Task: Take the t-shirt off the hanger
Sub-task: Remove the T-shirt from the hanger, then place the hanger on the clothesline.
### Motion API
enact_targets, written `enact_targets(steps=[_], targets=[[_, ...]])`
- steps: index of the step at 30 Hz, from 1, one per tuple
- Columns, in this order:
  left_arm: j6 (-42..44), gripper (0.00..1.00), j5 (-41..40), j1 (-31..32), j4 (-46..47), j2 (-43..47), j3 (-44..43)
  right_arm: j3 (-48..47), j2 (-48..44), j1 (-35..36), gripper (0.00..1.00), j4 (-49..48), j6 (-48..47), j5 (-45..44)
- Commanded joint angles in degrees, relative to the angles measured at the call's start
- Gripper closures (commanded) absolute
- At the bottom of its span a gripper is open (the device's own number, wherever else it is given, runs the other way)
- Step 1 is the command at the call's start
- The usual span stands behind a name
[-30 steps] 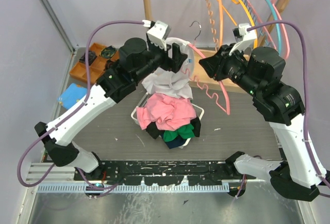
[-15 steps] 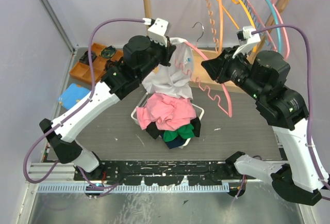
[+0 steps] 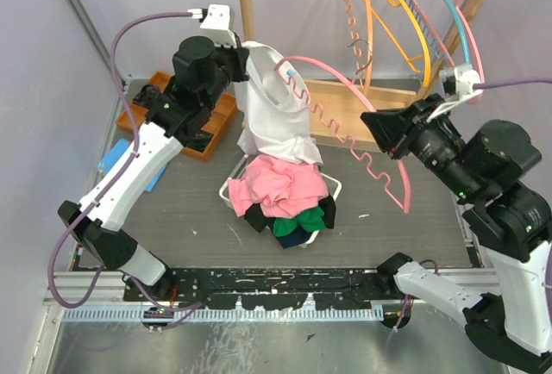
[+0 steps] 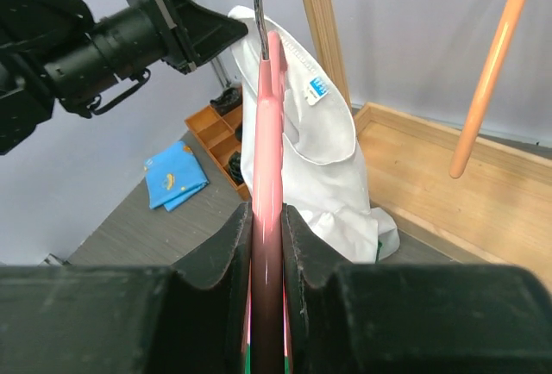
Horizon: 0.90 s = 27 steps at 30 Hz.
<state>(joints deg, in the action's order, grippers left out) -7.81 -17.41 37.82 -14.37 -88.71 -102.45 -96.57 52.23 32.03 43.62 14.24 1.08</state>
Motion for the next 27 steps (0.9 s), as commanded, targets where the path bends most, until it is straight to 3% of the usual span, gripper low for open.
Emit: enact_targets(steps=[1,10,15,23,27], targets=[[-2.2,1.00,1.8,-1.3,0.9,1.6,1.7,0.1,-2.5,0.0,1.00,-7.5,-1.4,-1.0],[-5.4,1.00,6.6,-1.3,-2.6,6.7,5.5,-1.7,1.1,0.0,0.99,-15.3,-1.4,-6.3],[-5.1,1.00,15.7,-1.3,0.3,12.9,6.4,-4.7,7.7,0.0,0.99,-16.9,-1.9,-10.5],[-8.4,1.00,28.6,-1.3,-2.7,15.5,-4.1,-7.4,17.2,0.0,0.99,-22.8,-2.3,-13.1],[-9.6,1.00,31.2,-1.3,-4.6,15.5,-9.5,-9.4,21.4,0.0,0.99,-25.7,-3.2,-13.0]])
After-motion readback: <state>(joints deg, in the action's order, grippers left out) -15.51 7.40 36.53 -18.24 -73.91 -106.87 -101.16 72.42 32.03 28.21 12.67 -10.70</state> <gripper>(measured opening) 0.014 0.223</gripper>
